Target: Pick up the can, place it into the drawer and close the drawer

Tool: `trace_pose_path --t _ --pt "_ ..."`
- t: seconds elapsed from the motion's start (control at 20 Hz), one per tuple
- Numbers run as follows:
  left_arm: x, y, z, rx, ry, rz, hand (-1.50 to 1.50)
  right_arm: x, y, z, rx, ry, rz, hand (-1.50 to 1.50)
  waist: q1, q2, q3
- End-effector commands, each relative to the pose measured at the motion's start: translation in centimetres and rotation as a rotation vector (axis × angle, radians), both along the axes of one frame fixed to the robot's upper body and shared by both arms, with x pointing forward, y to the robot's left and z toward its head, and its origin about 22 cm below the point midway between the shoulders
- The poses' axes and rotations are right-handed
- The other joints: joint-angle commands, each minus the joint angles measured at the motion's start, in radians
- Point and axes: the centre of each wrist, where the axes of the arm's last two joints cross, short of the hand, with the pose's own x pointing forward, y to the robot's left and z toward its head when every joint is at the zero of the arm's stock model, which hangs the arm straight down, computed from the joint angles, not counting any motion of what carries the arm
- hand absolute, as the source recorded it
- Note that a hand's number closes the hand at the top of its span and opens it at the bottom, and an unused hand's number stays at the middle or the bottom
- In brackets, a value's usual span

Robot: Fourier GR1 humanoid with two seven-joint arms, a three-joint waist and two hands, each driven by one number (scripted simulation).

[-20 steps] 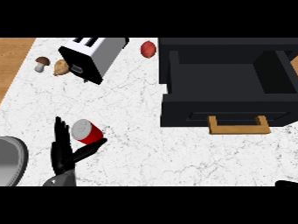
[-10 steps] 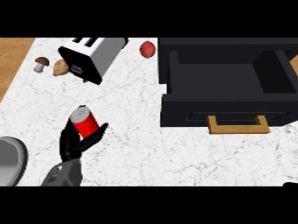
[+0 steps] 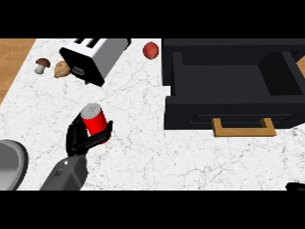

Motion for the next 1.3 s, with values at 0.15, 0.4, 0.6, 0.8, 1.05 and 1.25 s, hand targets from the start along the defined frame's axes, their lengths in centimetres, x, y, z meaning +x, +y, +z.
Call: trace_pose_path --t 0.15,0.4,0.6,0.8,1.05,1.25 --pt "3.3 -0.4 1.8 -0.017 -0.020 -0.207 1.50 -0.1 0.1 2.4 -0.023 -0.005 -0.008 -1.50 -0.010 0.002 -0.001" --pt "5.6 -0.6 3.1 -0.049 -0.083 -0.252 1.50 0.5 1.7 1.0 -0.025 -0.010 -0.005 -1.50 -0.008 0.004 -0.001" --pt "8.2 -3.8 6.4 -0.029 -0.100 -0.311 1.50 1.1 0.8 2.0 -0.022 -0.018 -0.020 -1.50 0.000 0.001 0.000" --pt "9.5 -6.2 10.2 0.008 -0.118 -0.353 1.50 -0.6 -0.3 1.8 -0.032 -0.031 -0.039 -1.50 0.010 -0.006 0.001" --pt "10.6 -9.3 14.4 0.065 -0.135 -0.408 1.50 -0.2 0.0 0.9 -0.035 -0.015 -0.044 -1.50 0.009 -0.005 0.001" --pt "12.1 -11.0 20.4 0.024 -0.162 -0.420 1.50 -0.3 -0.1 1.5 -0.032 -0.012 -0.042 -1.50 0.006 -0.005 0.001"
